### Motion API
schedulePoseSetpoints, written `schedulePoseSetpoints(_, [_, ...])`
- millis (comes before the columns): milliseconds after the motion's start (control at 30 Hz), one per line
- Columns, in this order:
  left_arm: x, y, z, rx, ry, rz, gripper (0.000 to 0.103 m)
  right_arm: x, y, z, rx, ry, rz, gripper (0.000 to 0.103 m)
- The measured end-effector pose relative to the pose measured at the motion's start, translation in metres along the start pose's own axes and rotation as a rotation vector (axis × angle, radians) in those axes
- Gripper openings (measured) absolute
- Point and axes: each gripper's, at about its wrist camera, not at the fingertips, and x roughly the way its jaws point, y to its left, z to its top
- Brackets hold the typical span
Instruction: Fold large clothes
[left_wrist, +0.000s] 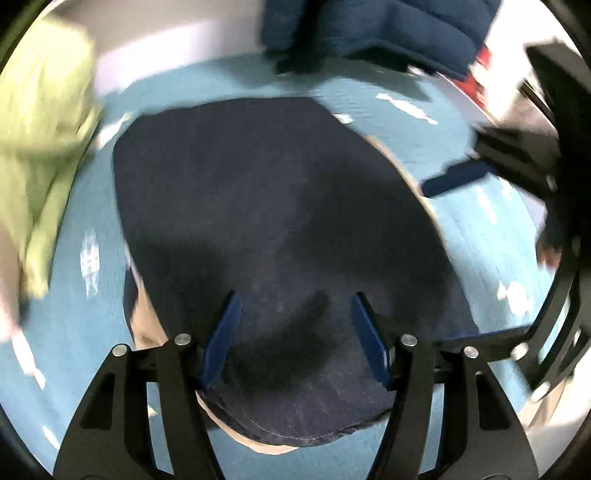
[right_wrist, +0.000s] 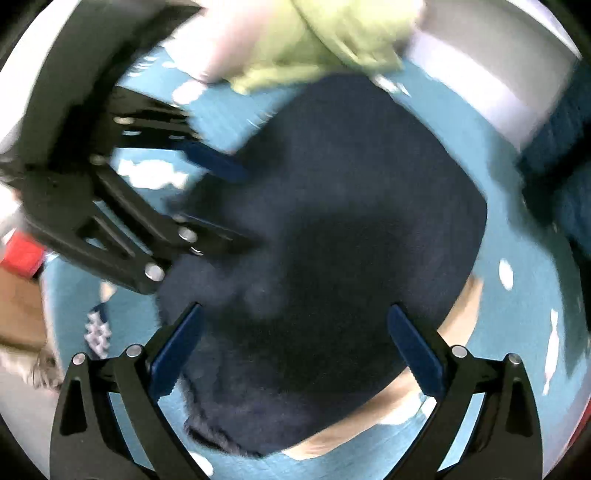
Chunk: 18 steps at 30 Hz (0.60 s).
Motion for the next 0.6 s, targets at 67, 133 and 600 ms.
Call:
schedulePoseSetpoints(67, [0.001,-0.008,-0.002,0.097,0.049,-0.012,0.063,-0.003,0.003,-0.007,-0.095,0.034,-0.027,0.095])
schedulePoseSetpoints(133, [0.005,-0.011,-0.015,0.199,0.092,-0.019,0.063,0.004,0.016,-0.026,-0.203,0.097,-0.028,0.095])
schedulePoseSetpoints(600, [0.065,0.023,-0.062,0.322,0.226,-0.134,0.064,0.055,0.006,-0.1,-0.285,0.197,-0.042,0.097])
